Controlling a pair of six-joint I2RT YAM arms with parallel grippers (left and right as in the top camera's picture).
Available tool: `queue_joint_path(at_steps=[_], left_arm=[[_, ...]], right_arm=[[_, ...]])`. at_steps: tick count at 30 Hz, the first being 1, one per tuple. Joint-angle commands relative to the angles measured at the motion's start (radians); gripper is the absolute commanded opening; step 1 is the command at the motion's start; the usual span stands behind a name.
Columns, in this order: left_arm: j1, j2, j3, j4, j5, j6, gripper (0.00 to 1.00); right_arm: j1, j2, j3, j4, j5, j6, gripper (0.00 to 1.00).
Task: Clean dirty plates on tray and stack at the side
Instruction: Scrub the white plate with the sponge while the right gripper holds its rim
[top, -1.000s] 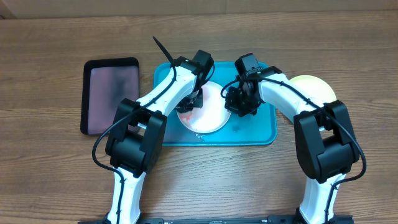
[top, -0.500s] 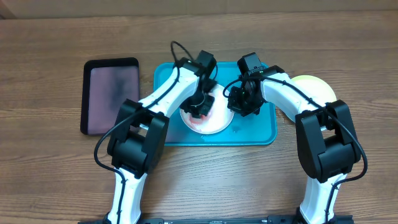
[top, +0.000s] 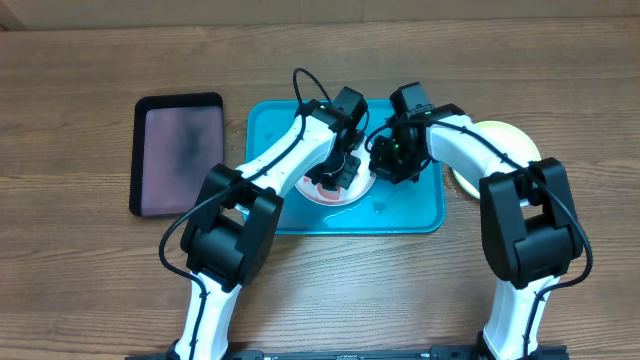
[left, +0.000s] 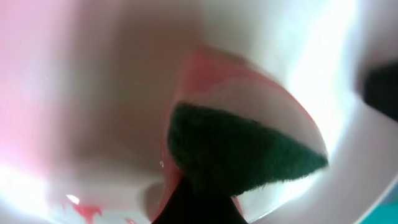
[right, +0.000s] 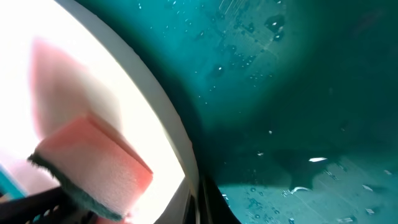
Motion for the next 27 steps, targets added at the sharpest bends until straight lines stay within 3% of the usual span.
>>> queue_joint_path(at_steps=[1,4,6,11,17,21,25,27], left_arm=[[0.026,0.050,-0.031,-0.073,-0.225,-0.464,0.04],[0.027,0.050,-0.031,-0.140,-0.219,-0.708,0.04],[0.026,0.050,-0.031,-0.164,-0.221,-0.805,0.04],[0.030,0.050,-0.031,-0.117,-0.277,-0.857,0.04],[0.050,0.050,-0.031,0.075,-0.371,-0.826,0.04],[0.052,0.050,-0.031,0.222,-0.371,-0.719,0.04],[0.052,0.050,-0.026,0.269,-0.370,-0.631,0.04],[0.052,0.050,-0.017,0.297,-0.364,-0.507,0.04]], right_arm=[[-0.080,0.008,0.006,0.003,-0.150,-0.063,0.04],[-0.115,0.008,0.006,0.003,-0.183,-0.085,0.04],[-0.127,0.008,0.006,-0.002,-0.182,-0.086,0.04],[-0.122,0.008,0.006,-0.024,-0.182,-0.129,0.04],[-0.091,0.008,0.006,-0.050,-0.151,-0.146,0.04],[-0.045,0.008,0.006,-0.080,-0.116,-0.167,0.04],[-0.002,0.008,0.006,-0.106,-0.079,-0.167,0.04],[0.021,0.008,0.006,-0.113,-0.075,-0.167,0.04]])
